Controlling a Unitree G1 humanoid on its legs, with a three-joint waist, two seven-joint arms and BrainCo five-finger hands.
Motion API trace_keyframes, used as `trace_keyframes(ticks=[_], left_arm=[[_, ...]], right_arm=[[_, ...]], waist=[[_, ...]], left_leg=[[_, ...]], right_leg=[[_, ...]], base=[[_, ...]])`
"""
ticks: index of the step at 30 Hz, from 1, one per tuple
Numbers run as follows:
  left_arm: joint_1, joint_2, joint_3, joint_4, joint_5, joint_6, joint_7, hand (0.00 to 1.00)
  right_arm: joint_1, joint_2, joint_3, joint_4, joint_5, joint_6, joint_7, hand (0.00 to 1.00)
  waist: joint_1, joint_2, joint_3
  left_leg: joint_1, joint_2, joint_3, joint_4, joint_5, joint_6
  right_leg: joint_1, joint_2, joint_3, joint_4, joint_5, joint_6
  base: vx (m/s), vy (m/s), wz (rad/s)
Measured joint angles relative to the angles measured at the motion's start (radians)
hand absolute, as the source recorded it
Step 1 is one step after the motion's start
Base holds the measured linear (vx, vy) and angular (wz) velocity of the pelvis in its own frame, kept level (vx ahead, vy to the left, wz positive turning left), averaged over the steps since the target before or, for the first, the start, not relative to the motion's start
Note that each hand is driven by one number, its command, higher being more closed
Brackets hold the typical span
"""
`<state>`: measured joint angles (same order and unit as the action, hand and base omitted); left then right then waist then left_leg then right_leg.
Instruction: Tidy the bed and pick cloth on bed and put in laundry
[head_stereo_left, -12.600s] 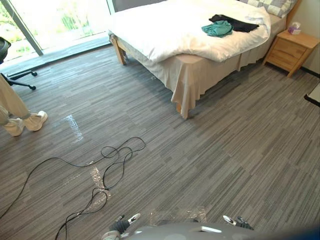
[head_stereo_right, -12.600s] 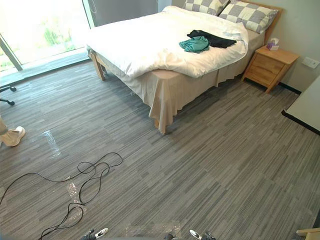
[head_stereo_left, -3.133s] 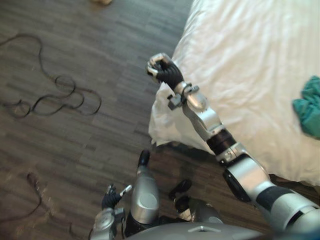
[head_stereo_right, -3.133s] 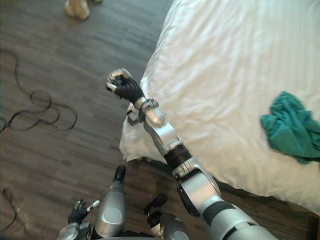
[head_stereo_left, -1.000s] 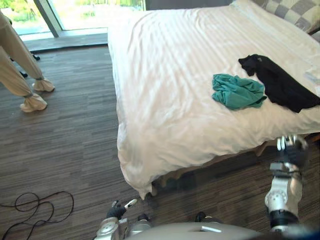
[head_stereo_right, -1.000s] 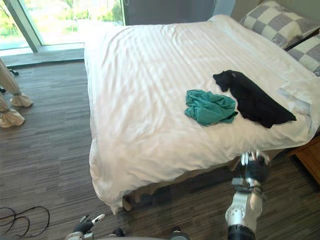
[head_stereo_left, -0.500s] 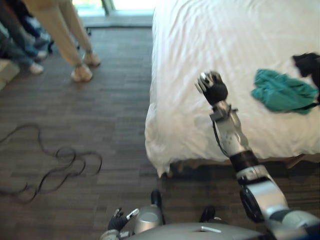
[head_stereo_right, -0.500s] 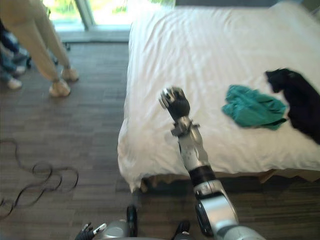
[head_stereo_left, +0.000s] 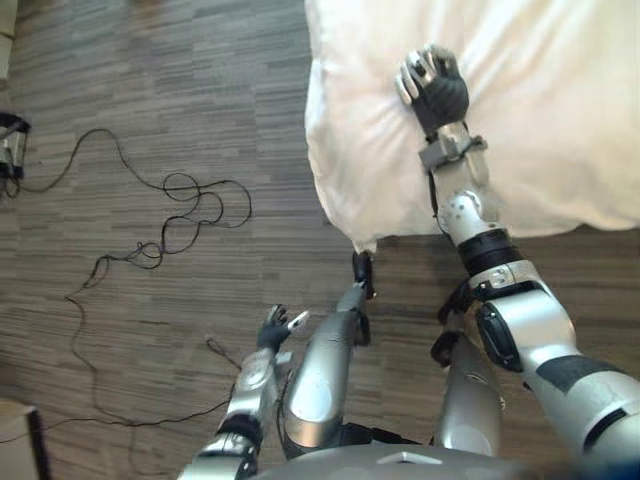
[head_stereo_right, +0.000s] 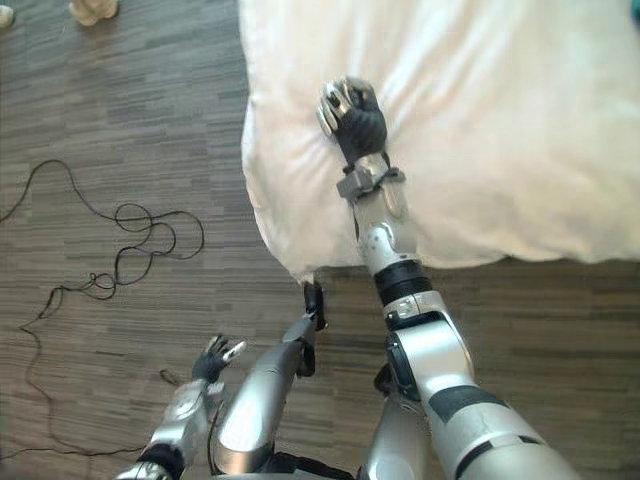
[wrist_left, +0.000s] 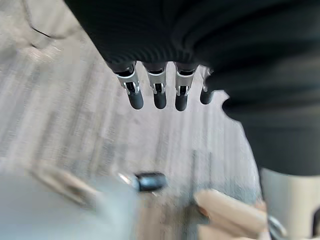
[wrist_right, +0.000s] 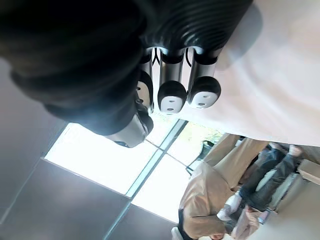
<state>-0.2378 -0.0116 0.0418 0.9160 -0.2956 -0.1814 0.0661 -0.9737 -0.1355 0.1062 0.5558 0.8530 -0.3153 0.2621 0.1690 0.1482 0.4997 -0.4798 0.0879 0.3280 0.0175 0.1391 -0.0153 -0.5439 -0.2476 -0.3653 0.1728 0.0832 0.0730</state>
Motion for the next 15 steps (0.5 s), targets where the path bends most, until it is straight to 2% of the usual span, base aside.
trace_keyframes(ticks=[3, 6, 7, 9, 10, 12, 13, 15], left_arm=[[-0.072, -0.052, 0.011, -0.056, -0.048, 0.068, 0.049, 0.0], [-0.109, -0.062, 0.052, -0.088, -0.102, 0.118, 0.079, 0.0], [-0.123, -0.058, 0.084, -0.112, -0.128, 0.135, 0.097, 0.0], [-0.149, -0.049, 0.118, -0.135, -0.156, 0.158, 0.115, 0.0], [-0.153, -0.048, 0.12, -0.14, -0.162, 0.161, 0.119, 0.0], [-0.172, -0.047, 0.12, -0.143, -0.166, 0.18, 0.138, 0.0], [-0.171, -0.047, 0.122, -0.145, -0.167, 0.183, 0.14, 0.0], [-0.172, -0.036, 0.137, -0.147, -0.166, 0.201, 0.158, 0.0]], right_arm=[[0.072, 0.005, -0.006, -0.114, 0.036, -0.037, -0.009, 1.0], [0.162, 0.001, -0.065, -0.216, 0.068, -0.052, 0.004, 1.0], [0.197, -0.004, -0.116, -0.258, 0.076, -0.055, 0.021, 1.0], [0.265, -0.044, -0.222, -0.309, 0.122, -0.071, 0.047, 1.0], [0.28, -0.061, -0.257, -0.309, 0.141, -0.076, 0.048, 1.0], [0.371, -0.114, -0.405, -0.269, 0.21, -0.079, 0.039, 1.0], [0.395, -0.12, -0.435, -0.262, 0.224, -0.079, 0.04, 0.0], [0.48, -0.121, -0.5, -0.257, 0.222, -0.078, 0.038, 0.0]], waist=[[-0.047, -0.015, 0.01], [-0.085, -0.025, 0.013], [-0.106, -0.035, 0.019], [-0.129, -0.055, 0.031], [-0.133, -0.061, 0.032], [-0.142, -0.08, 0.039], [-0.152, -0.081, 0.039], [-0.181, -0.091, 0.042]], left_leg=[[-0.019, 0.003, 0.05, -0.001, -0.001, 0.0], [-0.018, 0.007, 0.098, -0.002, -0.007, -0.004], [-0.018, 0.012, 0.113, -0.002, -0.013, -0.008], [-0.014, 0.021, 0.144, -0.002, -0.02, -0.011], [-0.011, 0.025, 0.155, -0.002, -0.021, -0.011], [0.013, 0.036, 0.189, 0.0, -0.025, -0.011], [0.02, 0.04, 0.193, 0.001, -0.029, -0.013], [0.08, 0.059, 0.229, 0.009, -0.052, -0.028]], right_leg=[[-0.066, -0.002, 0.048, 0.037, -0.005, -0.005], [-0.091, 0.005, 0.086, 0.028, 0.009, -0.016], [-0.097, 0.01, 0.103, 0.013, 0.02, -0.016], [-0.101, 0.027, 0.124, -0.016, 0.037, -0.022], [-0.101, 0.032, 0.131, -0.023, 0.04, -0.023], [-0.095, 0.047, 0.151, -0.035, 0.059, -0.025], [-0.09, 0.052, 0.155, -0.036, 0.06, -0.024], [-0.051, 0.073, 0.18, -0.037, 0.063, -0.025]], base=[[-0.06, -0.02, -0.35], [-0.01, -0.005, -0.43], [0.01, -0.007, -0.46], [0.02, -0.021, -0.47], [0.04, -0.038, -0.47], [0.07, -0.051, -0.47], [0.1, -0.061, -0.45], [0.15, -0.062, -0.49]])
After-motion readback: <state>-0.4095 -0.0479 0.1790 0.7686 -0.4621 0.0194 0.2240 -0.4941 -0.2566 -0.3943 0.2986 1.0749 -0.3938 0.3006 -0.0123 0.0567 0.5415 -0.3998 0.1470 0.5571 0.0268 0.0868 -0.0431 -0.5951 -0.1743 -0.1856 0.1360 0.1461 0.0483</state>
